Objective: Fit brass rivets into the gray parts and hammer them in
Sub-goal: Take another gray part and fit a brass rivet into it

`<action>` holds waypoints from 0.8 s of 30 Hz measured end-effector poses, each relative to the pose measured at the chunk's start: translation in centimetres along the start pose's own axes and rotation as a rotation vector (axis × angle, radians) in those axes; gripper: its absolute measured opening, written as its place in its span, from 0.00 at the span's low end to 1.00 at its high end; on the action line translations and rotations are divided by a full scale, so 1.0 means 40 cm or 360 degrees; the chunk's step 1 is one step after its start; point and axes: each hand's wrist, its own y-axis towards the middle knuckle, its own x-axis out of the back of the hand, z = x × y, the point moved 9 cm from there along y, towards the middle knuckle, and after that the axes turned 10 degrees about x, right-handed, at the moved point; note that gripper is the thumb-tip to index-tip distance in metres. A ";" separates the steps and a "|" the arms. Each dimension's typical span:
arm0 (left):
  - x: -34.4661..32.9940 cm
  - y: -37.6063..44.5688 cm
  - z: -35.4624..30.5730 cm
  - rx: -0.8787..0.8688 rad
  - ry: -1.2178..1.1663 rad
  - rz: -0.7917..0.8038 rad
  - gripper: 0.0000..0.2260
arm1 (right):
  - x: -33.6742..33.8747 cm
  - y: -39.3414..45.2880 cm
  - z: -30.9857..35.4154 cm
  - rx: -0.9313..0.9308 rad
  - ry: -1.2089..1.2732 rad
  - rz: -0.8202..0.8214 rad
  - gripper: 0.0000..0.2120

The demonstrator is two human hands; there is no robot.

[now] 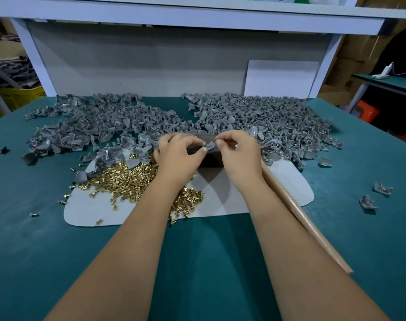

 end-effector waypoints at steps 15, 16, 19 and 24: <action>-0.004 -0.002 -0.003 0.0054 -0.0027 0.0040 0.02 | -0.023 0.011 -0.002 -0.0012 -0.0078 0.0126 0.05; -0.004 -0.002 -0.003 0.0054 -0.0027 0.0039 0.02 | -0.025 0.011 -0.001 -0.0009 -0.0082 0.0133 0.05; -0.006 -0.003 -0.005 0.0054 -0.0015 0.0050 0.03 | -0.027 0.011 0.003 -0.0010 -0.0093 0.0159 0.05; -0.007 -0.004 -0.007 0.0059 -0.0027 0.0068 0.04 | -0.029 0.010 0.022 0.0048 -0.0180 0.0173 0.06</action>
